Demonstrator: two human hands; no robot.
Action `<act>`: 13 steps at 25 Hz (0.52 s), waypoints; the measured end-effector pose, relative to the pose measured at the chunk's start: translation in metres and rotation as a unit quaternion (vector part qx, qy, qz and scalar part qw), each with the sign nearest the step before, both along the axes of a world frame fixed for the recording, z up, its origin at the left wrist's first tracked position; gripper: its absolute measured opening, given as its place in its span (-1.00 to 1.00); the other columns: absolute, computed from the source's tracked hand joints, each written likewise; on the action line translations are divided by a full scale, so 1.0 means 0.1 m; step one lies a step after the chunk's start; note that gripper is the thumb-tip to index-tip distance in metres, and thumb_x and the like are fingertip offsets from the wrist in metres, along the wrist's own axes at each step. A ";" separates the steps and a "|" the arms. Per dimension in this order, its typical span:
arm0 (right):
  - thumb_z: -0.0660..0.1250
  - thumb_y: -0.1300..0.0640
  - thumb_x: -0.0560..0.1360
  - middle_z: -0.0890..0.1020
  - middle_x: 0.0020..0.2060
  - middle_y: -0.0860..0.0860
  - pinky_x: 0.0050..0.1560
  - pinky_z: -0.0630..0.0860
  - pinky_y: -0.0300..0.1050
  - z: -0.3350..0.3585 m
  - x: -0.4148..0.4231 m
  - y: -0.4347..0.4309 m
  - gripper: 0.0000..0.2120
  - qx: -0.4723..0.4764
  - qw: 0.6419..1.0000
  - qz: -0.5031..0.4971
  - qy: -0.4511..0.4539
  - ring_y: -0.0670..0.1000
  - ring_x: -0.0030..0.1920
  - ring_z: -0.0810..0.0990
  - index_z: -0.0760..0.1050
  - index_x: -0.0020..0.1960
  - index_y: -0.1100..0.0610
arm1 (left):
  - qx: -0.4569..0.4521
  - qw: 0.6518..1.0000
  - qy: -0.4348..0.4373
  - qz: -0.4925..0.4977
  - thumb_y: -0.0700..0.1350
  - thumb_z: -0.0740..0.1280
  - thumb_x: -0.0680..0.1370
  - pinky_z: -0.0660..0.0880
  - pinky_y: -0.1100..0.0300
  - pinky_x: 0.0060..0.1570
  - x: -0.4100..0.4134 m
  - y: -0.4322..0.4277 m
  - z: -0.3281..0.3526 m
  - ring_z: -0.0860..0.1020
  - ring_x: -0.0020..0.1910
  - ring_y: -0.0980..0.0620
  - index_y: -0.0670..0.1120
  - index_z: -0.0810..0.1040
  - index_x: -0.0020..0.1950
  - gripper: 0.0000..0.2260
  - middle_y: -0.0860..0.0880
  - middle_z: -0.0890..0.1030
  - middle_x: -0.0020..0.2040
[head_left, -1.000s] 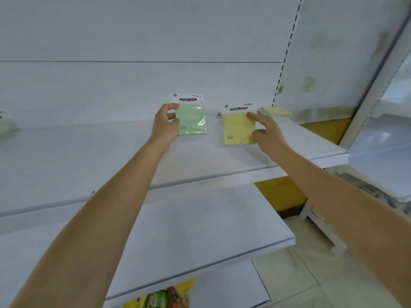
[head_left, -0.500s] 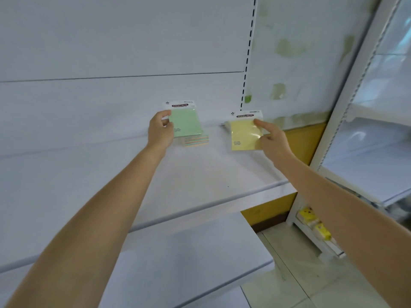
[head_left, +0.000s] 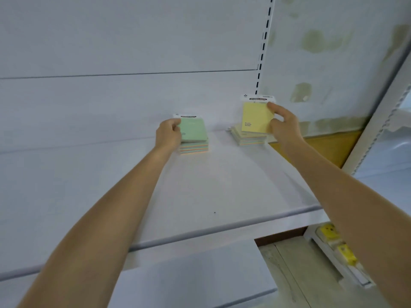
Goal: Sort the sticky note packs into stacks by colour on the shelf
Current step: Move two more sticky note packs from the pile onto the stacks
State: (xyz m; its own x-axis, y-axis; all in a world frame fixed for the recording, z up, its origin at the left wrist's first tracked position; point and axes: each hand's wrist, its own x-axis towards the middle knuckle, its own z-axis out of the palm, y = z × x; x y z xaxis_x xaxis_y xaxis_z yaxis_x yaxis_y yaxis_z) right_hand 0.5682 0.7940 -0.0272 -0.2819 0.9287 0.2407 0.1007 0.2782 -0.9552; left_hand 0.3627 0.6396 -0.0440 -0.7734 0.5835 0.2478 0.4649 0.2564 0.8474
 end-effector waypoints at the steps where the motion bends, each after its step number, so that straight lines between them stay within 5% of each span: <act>1: 0.01 0.41 0.47 0.45 0.30 0.04 -0.46 0.34 -0.59 0.00 -0.02 0.09 -0.49 -0.008 1.000 -0.003 0.017 -0.06 -0.09 0.47 0.43 0.30 0.06 | -0.008 1.000 0.013 0.011 -0.29 0.10 0.55 0.32 0.14 0.34 0.02 0.03 0.01 0.44 0.33 -0.10 -0.20 0.46 0.31 -0.65 -0.16 0.49 0.34; 5: 0.02 0.39 0.48 0.47 0.31 0.03 -0.09 0.48 -0.37 -0.09 -0.16 0.30 -0.50 -0.068 0.995 -0.011 0.074 -0.01 0.11 0.50 0.45 0.29 0.04 | -0.013 0.999 0.028 0.044 -0.26 0.10 0.56 0.31 0.16 0.29 0.05 0.09 -0.01 0.44 0.32 -0.10 -0.19 0.47 0.29 -0.66 -0.15 0.50 0.33; 8: 0.00 0.38 0.50 0.48 0.26 0.05 -0.21 0.41 -0.48 -0.18 -0.21 0.33 -0.52 -0.080 0.994 -0.011 0.067 -0.06 -0.01 0.46 0.42 0.32 0.09 | -0.001 0.999 0.014 0.042 -0.22 0.18 0.53 0.40 0.26 0.06 0.11 0.09 -0.08 0.51 0.16 -0.08 -0.18 0.51 0.24 -0.69 -0.14 0.58 0.14; 11: 0.00 0.38 0.51 0.45 0.32 0.04 -0.21 0.41 -0.46 -0.18 -0.24 0.36 -0.52 -0.036 0.999 0.002 0.013 -0.01 0.05 0.45 0.39 0.34 0.09 | -0.016 0.999 -0.008 0.040 -0.13 0.23 0.49 0.33 0.20 0.26 0.08 0.09 -0.16 0.46 0.28 -0.07 -0.15 0.47 0.30 -0.63 -0.11 0.53 0.29; 13: 0.00 0.38 0.51 0.49 0.19 0.07 -0.30 0.39 -0.41 -0.18 -0.25 0.35 -0.51 -0.001 0.999 0.016 -0.035 -0.07 -0.10 0.46 0.37 0.36 0.08 | -0.034 0.999 -0.008 0.026 -0.01 0.19 0.41 0.28 0.12 0.38 0.08 0.08 -0.18 0.41 0.33 -0.08 -0.12 0.44 0.32 -0.51 -0.10 0.49 0.34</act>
State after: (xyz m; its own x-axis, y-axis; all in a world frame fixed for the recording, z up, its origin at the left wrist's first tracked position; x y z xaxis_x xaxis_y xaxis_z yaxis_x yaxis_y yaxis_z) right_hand 0.5435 0.8293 -0.0454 -0.3284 0.9190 0.2182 0.1585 0.2813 -0.9464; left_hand 0.3709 0.6475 -0.0619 -0.8065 0.5578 0.1960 0.4354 0.3361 0.8351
